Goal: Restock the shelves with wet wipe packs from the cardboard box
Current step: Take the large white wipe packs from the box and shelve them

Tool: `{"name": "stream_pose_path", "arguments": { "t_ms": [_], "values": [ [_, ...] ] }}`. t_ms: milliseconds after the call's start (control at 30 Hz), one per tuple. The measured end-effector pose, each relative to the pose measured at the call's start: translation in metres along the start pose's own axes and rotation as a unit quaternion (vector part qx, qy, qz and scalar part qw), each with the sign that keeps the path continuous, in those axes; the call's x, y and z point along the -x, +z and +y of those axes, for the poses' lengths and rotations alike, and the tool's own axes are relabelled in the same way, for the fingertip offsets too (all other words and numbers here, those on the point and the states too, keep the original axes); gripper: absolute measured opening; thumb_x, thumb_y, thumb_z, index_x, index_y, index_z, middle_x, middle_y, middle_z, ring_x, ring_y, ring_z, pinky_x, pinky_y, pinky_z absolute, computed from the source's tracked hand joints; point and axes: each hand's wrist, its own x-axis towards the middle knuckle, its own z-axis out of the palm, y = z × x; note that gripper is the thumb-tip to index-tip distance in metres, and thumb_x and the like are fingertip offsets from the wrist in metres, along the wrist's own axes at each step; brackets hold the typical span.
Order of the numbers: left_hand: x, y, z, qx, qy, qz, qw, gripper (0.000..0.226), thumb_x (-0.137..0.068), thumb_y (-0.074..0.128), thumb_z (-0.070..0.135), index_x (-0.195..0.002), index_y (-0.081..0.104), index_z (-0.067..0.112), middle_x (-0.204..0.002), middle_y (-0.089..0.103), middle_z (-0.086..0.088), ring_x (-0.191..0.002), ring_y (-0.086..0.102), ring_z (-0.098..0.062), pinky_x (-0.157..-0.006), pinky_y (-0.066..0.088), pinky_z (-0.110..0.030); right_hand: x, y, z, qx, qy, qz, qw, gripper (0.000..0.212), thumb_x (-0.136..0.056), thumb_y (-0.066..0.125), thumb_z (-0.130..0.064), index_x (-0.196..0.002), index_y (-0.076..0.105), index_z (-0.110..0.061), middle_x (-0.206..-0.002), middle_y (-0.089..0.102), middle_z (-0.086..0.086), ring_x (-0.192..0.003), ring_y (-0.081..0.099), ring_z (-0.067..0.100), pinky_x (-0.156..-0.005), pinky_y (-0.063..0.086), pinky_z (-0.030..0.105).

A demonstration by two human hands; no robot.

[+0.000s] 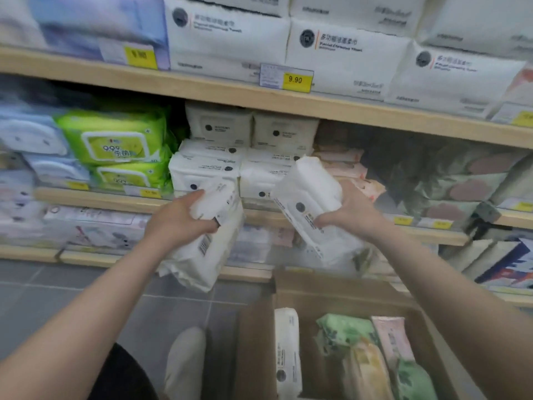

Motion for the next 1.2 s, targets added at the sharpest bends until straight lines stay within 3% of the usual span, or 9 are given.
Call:
{"name": "stream_pose_path", "arguments": {
  "t_ms": [167,400,500,567,633,733,900,1033,1200],
  "values": [
    [-0.025,-0.031,-0.032,0.012,-0.024,0.045,0.999,0.088,-0.061,0.076,0.046,-0.139,0.036,0.043,-0.134,0.054,0.003,-0.121,0.051,-0.024,-0.095,0.045,-0.037,-0.057,0.045,-0.072,0.111,-0.075,-0.009,0.991,0.078,-0.056,0.084,-0.032,-0.12,0.043,-0.016,-0.106,0.053,0.003,-0.094,0.051,0.024,-0.07,0.044,0.034],
    [-0.051,-0.05,-0.062,0.017,-0.071,0.083,0.994,0.087,-0.063,0.075,0.047,-0.14,0.035,0.043,-0.131,0.055,0.0,-0.121,0.05,-0.026,-0.094,0.044,-0.038,-0.114,0.099,-0.153,0.213,-0.155,-0.025,0.964,0.081,-0.06,0.08,-0.032,-0.128,0.036,-0.021,-0.094,0.052,-0.001,-0.089,0.054,0.025,-0.067,0.048,0.035],
    [-0.058,-0.056,-0.07,0.029,-0.077,0.108,0.991,0.086,-0.064,0.074,0.046,-0.141,0.033,0.044,-0.132,0.054,0.001,-0.122,0.049,-0.026,-0.096,0.044,-0.038,-0.142,0.119,-0.174,0.271,-0.196,-0.022,0.942,0.089,-0.065,0.077,-0.033,-0.139,0.03,-0.018,-0.115,0.055,0.008,-0.102,0.054,0.028,-0.072,0.044,0.033],
    [-0.064,-0.057,-0.076,0.034,-0.077,0.118,0.989,0.086,-0.066,0.073,0.045,-0.141,0.032,0.043,-0.136,0.051,0.002,-0.125,0.047,-0.025,-0.096,0.042,-0.036,-0.156,0.134,-0.181,0.306,-0.215,-0.011,0.927,0.088,-0.07,0.073,-0.036,-0.143,0.027,-0.02,-0.13,0.051,0.01,-0.115,0.05,0.03,-0.086,0.044,0.039],
    [-0.069,-0.057,-0.082,0.034,-0.083,0.119,0.989,0.085,-0.067,0.073,0.043,-0.142,0.033,0.042,-0.138,0.05,0.003,-0.126,0.046,-0.024,-0.094,0.04,-0.034,-0.162,0.149,-0.184,0.375,-0.241,0.015,0.895,0.082,-0.079,0.066,-0.04,-0.147,0.023,-0.022,-0.145,0.038,0.01,-0.13,0.037,0.032,-0.106,0.03,0.053],
    [-0.076,-0.055,-0.087,0.029,-0.093,0.116,0.988,0.085,-0.067,0.073,0.041,-0.142,0.033,0.042,-0.137,0.05,0.002,-0.125,0.046,-0.024,-0.094,0.041,-0.034,-0.16,0.169,-0.175,0.479,-0.293,0.125,0.818,0.07,-0.086,0.059,-0.025,-0.146,0.023,-0.027,-0.151,0.027,0.008,-0.136,0.026,0.033,-0.106,0.014,0.068],
    [-0.077,-0.051,-0.089,0.019,-0.094,0.113,0.989,0.087,-0.067,0.073,0.042,-0.143,0.031,0.041,-0.139,0.049,0.003,-0.125,0.046,-0.024,-0.092,0.041,-0.033,-0.158,0.179,-0.149,0.507,-0.343,0.224,0.758,0.079,-0.07,0.074,-0.011,-0.138,0.039,-0.028,-0.128,0.053,0.009,-0.108,0.054,0.033,-0.097,0.033,0.064],
    [-0.073,-0.048,-0.091,0.013,-0.085,0.113,0.99,0.087,-0.067,0.074,0.04,-0.143,0.031,0.04,-0.138,0.049,0.002,-0.124,0.047,-0.025,-0.089,0.042,-0.033,-0.173,0.164,-0.154,0.525,-0.318,0.215,0.76,0.082,-0.068,0.077,-0.014,-0.138,0.039,-0.031,-0.127,0.058,0.003,-0.106,0.058,0.029,-0.095,0.034,0.068],
    [-0.07,-0.047,-0.09,0.002,-0.087,0.114,0.99,0.088,-0.066,0.073,0.043,-0.143,0.03,0.042,-0.135,0.051,-0.001,-0.122,0.048,-0.026,-0.088,0.043,-0.035,-0.155,0.181,-0.144,0.52,-0.276,0.212,0.78,0.098,-0.067,0.07,-0.005,-0.147,0.021,-0.034,-0.146,0.035,0.008,-0.124,0.041,0.036,-0.101,0.024,0.068]
  ]
}}
